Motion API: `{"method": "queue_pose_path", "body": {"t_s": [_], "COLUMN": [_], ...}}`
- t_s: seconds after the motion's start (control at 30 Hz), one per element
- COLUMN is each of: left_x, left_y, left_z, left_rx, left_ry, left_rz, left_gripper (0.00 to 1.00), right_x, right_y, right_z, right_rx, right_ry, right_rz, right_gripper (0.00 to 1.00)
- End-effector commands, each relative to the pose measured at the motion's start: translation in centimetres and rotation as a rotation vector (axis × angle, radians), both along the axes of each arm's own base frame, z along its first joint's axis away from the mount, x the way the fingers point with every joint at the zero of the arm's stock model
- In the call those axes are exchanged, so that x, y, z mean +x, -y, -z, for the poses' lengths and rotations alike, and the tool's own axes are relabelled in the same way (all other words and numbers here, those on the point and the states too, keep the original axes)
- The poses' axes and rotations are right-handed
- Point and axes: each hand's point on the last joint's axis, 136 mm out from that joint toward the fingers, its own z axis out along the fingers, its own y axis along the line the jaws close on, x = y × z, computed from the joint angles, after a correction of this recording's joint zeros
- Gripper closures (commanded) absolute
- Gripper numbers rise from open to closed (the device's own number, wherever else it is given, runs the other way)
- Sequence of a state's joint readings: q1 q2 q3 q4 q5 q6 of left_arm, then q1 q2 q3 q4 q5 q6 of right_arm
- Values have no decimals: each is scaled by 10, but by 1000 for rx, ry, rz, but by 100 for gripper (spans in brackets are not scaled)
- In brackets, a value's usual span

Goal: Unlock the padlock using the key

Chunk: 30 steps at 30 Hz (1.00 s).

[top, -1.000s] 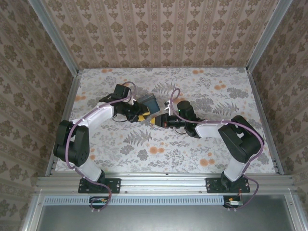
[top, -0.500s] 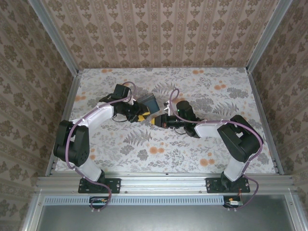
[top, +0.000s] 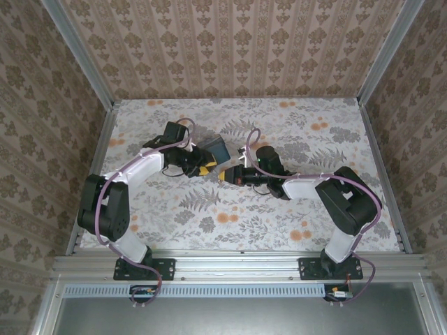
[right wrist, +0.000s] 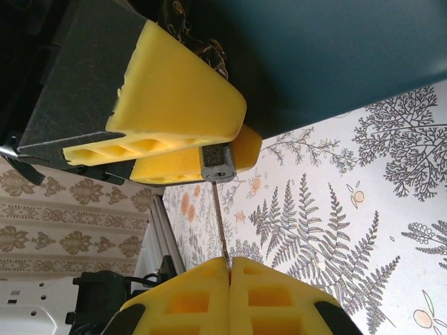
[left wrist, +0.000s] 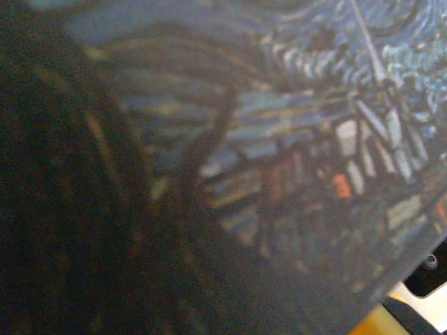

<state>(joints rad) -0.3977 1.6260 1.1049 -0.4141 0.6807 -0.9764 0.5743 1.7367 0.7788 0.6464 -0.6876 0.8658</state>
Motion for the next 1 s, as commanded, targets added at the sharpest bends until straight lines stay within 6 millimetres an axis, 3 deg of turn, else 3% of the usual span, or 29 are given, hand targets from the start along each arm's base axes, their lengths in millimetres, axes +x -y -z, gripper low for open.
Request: {"method": "queue_pose_path", "body": {"t_s": [0.0,0.97], "left_x": [5,2], "left_y": [2,2], "left_z": [-23,-17], "left_rx": [-41,-31], "left_ry": [55,45], "left_rz": [-8,-8], "left_gripper": [92,92], "right_x": [3,6], "right_y": [-4,-7], "right_z": [4,-13], "right_rx": [-4,23], "right_ry": [7,46], "right_rz": [-2,-6], "right_gripper": [100,100]}}
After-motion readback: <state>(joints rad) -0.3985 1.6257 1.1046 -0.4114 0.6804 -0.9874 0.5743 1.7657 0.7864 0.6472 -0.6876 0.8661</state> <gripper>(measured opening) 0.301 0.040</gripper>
